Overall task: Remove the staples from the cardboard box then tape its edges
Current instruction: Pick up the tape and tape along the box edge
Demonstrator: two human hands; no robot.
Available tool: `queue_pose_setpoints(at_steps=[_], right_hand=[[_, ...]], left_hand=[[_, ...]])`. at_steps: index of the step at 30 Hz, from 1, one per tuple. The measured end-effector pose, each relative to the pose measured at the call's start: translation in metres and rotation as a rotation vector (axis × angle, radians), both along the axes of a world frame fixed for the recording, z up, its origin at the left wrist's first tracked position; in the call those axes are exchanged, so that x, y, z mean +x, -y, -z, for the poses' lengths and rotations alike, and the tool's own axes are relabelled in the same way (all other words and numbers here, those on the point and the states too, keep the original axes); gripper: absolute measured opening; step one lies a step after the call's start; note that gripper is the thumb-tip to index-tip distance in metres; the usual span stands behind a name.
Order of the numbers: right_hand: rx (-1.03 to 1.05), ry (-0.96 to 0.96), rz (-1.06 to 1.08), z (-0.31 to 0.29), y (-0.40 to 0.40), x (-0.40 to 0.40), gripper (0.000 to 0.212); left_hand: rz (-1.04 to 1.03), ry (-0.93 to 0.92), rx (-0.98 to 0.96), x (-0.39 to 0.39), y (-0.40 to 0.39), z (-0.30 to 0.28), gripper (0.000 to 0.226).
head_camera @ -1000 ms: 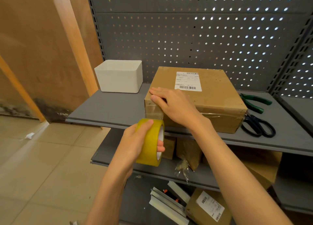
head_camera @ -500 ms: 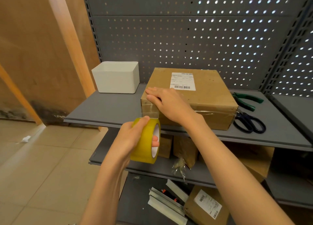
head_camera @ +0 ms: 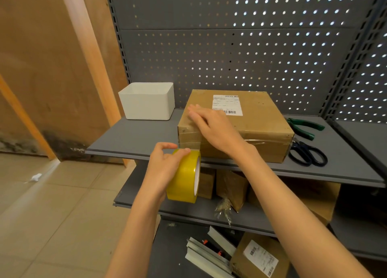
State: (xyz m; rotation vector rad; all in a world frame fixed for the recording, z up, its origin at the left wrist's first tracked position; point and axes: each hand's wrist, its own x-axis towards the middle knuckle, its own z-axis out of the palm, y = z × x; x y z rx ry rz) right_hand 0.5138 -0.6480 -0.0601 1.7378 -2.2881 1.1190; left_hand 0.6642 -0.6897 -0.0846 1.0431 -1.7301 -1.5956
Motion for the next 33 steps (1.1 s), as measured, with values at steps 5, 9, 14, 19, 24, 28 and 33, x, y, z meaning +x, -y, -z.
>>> queue_pose_setpoints(at_steps=[5,9,14,19,24,28,33], right_hand=[[-0.242,0.087,0.198,-0.008,-0.031,-0.015,0.036],[-0.396,0.076,0.385,-0.01,-0.07,-0.038,0.038],[-0.513,0.119,0.711,0.006,-0.118,-0.061,0.039],[-0.337,0.228,0.974,0.032,-0.15,-0.085,0.037],[0.096,0.16,1.037,0.046,-0.157,-0.095,0.026],[0.19,0.074,1.084,0.045,-0.152,-0.093,0.027],[0.339,0.022,1.057,0.045,-0.153,-0.091,0.032]], left_hand=[[-0.019,0.015,-0.018,-0.003,0.005,0.005,0.028],[-0.036,0.034,-0.089,-0.008,0.01,0.007,0.016],[-0.042,0.061,-0.168,-0.012,0.011,0.007,0.012],[-0.072,0.07,-0.185,-0.013,0.012,0.009,0.016],[-0.086,0.081,-0.198,-0.013,0.015,0.01,0.019],[-0.096,0.091,-0.188,-0.013,0.013,0.008,0.015],[-0.125,0.05,-0.203,-0.013,0.014,0.006,0.006]])
